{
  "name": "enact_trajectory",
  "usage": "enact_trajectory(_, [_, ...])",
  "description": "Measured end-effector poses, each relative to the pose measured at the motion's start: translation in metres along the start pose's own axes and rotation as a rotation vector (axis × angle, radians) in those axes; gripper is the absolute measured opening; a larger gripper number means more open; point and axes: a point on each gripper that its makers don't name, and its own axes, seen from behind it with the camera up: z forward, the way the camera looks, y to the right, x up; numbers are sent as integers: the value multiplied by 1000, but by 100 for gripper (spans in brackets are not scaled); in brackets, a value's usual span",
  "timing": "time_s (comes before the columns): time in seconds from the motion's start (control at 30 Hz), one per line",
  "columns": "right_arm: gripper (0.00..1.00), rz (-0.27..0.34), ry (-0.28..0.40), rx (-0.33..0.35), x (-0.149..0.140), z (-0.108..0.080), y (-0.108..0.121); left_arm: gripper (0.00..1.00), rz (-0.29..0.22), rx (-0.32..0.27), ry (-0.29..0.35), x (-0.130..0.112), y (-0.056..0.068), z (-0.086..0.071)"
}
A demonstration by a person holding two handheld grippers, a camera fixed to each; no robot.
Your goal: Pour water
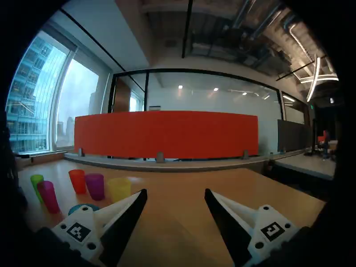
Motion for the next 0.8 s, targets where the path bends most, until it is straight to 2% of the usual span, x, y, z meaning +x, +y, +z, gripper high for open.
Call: enact_trajectory(0.8, [100,9,-2,4,0,-2,-1,99,0,0,0,0,0,-1])
